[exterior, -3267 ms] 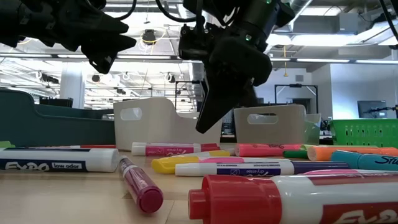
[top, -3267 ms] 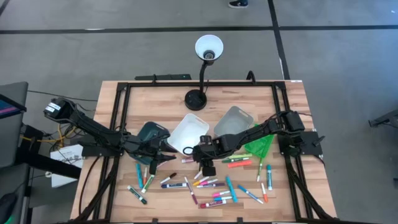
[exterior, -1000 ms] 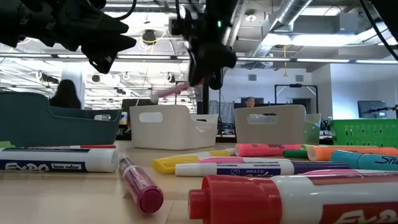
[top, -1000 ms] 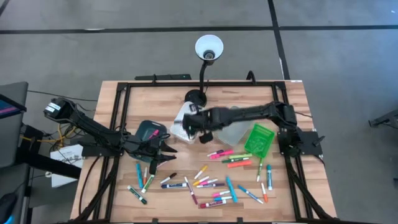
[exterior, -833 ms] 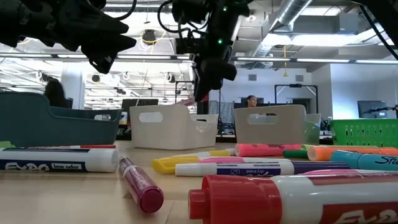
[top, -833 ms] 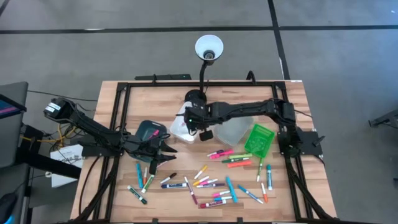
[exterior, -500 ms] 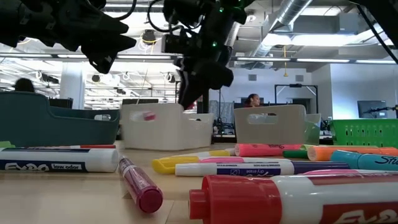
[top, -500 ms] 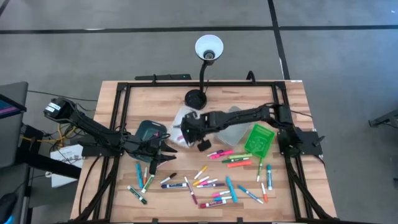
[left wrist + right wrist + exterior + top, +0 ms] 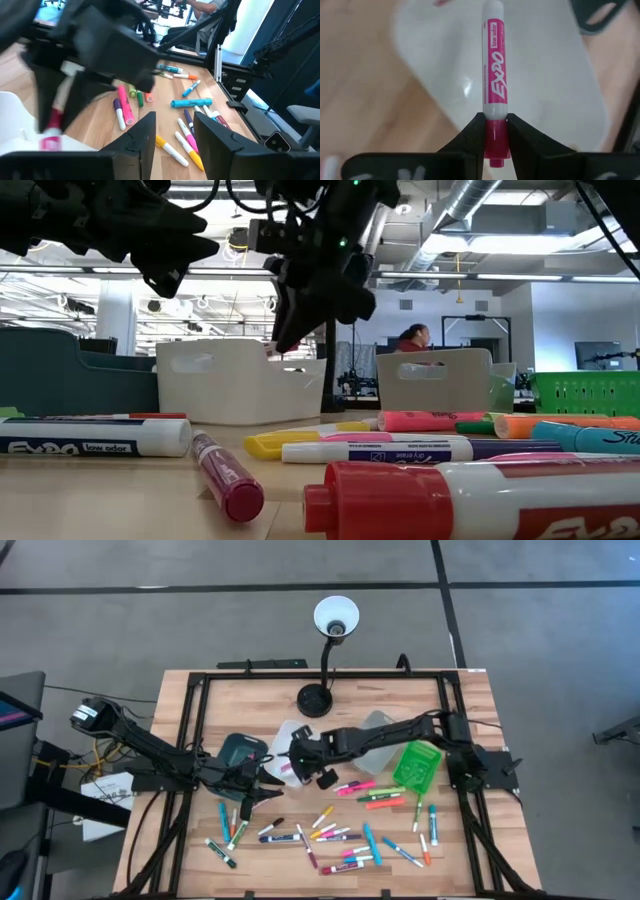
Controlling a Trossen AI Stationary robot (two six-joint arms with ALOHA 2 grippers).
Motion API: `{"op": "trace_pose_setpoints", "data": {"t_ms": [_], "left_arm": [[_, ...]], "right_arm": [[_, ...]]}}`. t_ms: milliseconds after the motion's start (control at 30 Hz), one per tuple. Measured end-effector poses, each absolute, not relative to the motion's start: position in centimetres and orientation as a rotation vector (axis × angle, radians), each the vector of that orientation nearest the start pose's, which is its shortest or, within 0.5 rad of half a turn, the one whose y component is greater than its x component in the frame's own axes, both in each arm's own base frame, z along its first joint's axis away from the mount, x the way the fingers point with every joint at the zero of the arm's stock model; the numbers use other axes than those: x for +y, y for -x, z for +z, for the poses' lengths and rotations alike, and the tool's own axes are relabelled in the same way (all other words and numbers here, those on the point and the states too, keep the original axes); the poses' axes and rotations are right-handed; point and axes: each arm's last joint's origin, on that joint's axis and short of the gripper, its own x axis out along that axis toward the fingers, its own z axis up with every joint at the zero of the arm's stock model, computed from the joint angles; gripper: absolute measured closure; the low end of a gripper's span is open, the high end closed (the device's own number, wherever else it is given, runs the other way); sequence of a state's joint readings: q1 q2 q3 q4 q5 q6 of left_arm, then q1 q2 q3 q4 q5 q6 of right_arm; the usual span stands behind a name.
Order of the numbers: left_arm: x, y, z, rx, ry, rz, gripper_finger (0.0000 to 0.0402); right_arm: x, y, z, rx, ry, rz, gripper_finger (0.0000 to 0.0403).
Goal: Pick & Place Markers
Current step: Put the pink dry erase marker into the white bin, then put the pink highlighter into the blue bin
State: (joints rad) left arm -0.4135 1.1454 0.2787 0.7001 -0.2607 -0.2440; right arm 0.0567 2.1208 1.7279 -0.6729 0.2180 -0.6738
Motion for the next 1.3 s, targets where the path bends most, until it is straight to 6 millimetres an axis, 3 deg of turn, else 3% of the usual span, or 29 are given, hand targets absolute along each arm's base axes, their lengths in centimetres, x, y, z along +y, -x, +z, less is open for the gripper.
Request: {"op": "trace_pose_setpoints", "data": {"t_ms": [167,367,800,1033,1300], "left_arm": [[-7.8,-19.5,18.0,0.174,0.188,-0.133,0.0274],[-7.7,-19.5,18.0,0.174,0.188,-0.132,0.0274],[-7.7,-19.5,18.0,0.174,0.188,-0.132,0.0274],[-7.7,-19.6,18.3,0.142,0.164,-0.115,0.0274],[-7.7,-19.5,18.5,0.132,0.173,-0.115,0.0274]], "right_arm": [[0.0,-46.0,20.1,1.032,0.734,0.265,0.0344],[-1.9,-46.8,17.1,1.065,0.710,0.306,0.0337],[-0.7,-47.3,16.7,1.057,0.684,0.199,0.0231],[1.1,-46.8,19.2,1.101,0.698,0.160,0.0205],[2.8,-45.8,24.2,1.034,0.649,0.127,0.0214]]}}
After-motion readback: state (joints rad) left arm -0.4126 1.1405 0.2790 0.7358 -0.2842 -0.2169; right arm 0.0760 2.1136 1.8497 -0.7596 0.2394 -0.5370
